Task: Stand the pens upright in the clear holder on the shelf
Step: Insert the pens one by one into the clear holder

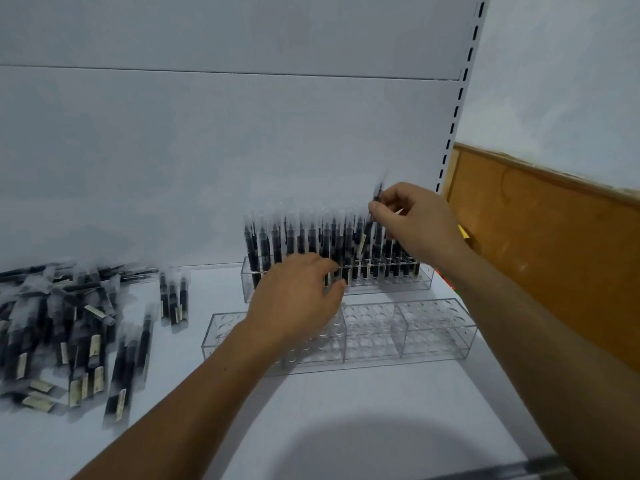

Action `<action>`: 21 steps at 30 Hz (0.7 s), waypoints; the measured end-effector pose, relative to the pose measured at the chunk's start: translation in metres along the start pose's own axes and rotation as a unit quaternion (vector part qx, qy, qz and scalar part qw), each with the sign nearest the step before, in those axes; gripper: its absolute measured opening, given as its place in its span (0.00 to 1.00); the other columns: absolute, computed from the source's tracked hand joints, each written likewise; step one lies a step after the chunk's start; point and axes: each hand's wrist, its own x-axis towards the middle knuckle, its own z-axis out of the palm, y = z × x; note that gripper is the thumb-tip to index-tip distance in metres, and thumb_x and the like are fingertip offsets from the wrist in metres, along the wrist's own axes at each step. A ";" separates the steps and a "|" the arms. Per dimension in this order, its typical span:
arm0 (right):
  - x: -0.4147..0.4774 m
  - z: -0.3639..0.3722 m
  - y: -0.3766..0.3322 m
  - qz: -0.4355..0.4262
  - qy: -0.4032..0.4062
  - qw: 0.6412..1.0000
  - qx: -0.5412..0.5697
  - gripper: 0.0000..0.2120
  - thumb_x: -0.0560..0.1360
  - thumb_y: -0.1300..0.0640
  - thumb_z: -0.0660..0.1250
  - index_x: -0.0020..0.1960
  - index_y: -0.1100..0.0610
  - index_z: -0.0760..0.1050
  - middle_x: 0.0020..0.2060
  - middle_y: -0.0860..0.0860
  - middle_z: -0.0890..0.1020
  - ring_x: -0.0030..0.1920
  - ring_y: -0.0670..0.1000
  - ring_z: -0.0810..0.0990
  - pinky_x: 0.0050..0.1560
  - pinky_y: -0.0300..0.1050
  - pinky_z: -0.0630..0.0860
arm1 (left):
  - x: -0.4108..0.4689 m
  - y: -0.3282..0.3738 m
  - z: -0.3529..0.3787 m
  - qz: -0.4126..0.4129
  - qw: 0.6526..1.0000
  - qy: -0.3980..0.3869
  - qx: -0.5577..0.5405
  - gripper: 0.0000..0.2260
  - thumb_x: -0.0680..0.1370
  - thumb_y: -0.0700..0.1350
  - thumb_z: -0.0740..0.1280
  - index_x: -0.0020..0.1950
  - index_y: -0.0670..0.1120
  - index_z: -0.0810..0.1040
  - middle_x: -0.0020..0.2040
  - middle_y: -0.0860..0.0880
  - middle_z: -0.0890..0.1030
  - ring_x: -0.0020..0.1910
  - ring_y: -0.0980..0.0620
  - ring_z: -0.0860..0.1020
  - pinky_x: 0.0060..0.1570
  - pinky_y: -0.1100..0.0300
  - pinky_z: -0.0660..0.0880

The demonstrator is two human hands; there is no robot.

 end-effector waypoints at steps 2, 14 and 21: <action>0.001 0.004 0.004 -0.004 -0.014 1.000 -0.024 0.07 0.77 0.48 0.68 0.47 0.51 0.78 0.39 0.44 0.81 0.38 0.47 0.81 0.44 0.47 0.79 | 0.001 0.000 0.000 -0.001 1.000 -0.003 0.001 0.20 0.81 0.58 0.55 0.70 0.52 0.71 0.67 0.54 0.74 0.66 0.53 0.69 0.64 0.53 0.68; 0.002 0.018 0.013 0.008 -0.172 0.970 -0.171 0.13 0.77 0.45 0.67 0.37 0.47 0.70 0.33 0.46 0.77 0.35 0.47 0.76 0.41 0.44 0.75 | 0.004 -0.005 0.005 0.001 1.000 0.007 -0.013 0.14 0.80 0.57 0.58 0.59 0.54 0.78 0.58 0.56 0.77 0.59 0.54 0.71 0.57 0.55 0.70; -0.001 0.005 0.004 -0.002 -0.196 0.946 -0.257 0.18 0.78 0.40 0.62 0.34 0.49 0.71 0.32 0.48 0.76 0.34 0.47 0.74 0.37 0.43 0.70 | 0.008 -0.001 -0.005 -0.001 0.999 -0.033 -0.024 0.15 0.80 0.57 0.60 0.62 0.53 0.77 0.61 0.53 0.77 0.61 0.52 0.72 0.60 0.51 0.71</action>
